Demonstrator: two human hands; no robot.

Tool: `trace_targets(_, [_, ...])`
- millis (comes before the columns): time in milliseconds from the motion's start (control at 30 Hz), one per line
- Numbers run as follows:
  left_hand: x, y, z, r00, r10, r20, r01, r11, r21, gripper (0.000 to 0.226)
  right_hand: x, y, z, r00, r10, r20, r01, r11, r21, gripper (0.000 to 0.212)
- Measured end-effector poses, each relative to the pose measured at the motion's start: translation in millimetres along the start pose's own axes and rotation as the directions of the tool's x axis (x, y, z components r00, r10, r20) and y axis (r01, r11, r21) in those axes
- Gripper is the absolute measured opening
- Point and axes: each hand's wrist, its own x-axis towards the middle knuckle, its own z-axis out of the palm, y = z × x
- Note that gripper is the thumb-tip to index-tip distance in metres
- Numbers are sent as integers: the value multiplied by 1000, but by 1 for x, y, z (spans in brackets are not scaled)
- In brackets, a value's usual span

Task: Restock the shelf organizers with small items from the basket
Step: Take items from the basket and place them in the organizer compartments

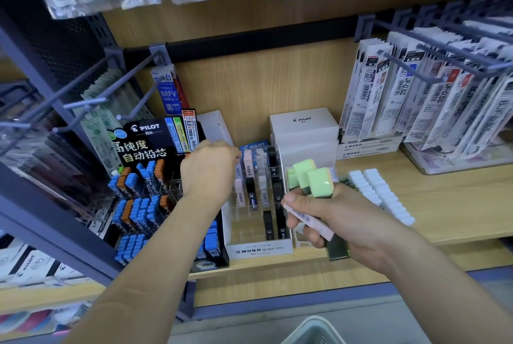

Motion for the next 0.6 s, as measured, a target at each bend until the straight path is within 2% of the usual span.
trace_targets(67, [-2, -2, -3, 997, 24, -71, -30, 995, -92, 13, -1, 1, -1, 1000, 4, 20, -4, 1000, 14, 14])
trace_targets(133, [-3, 4, -22, 999, -8, -53, -10, 941, -339, 11, -1, 1, -1, 999, 7, 32, -8, 1000, 29, 13])
trace_targets(167, [-3, 10, -37, 999, -37, 10, 37, 851, -525, 15, -2, 0, -2, 999, 9, 35, -11, 999, 39, 12])
trace_targets(200, [-5, 16, -53, 992, -42, 119, 115, 693, -712, 18, -2, 0, -2, 999, 11, 38, -13, 999, 49, 12])
trace_targets(233, [-7, 24, -69, 968, 24, 250, 202, 517, -832, 21, -2, 0, -1, 999, 11, 43, -14, 998, 55, 12])
trace_targets(267, [-11, 32, -81, 927, 142, 347, 263, 413, -872, 26, -3, 0, -1, 999, 7, 50, -9, 999, 53, 12])
trace_targets(333, [-19, 45, -90, 842, 336, 422, 291, 377, -880, 31, -3, 1, 2, 997, -13, 70, 11, 999, 32, 11])
trace_targets(367, [-22, 48, -90, 822, 379, 426, 288, 369, -884, 30, -2, 2, 4, 996, -25, 84, 24, 1000, 21, 9])
trace_targets(600, [-22, 42, -86, 832, 372, 411, 341, 241, -909, 16, -4, 4, 2, 995, -22, 95, 27, 999, -45, 13])
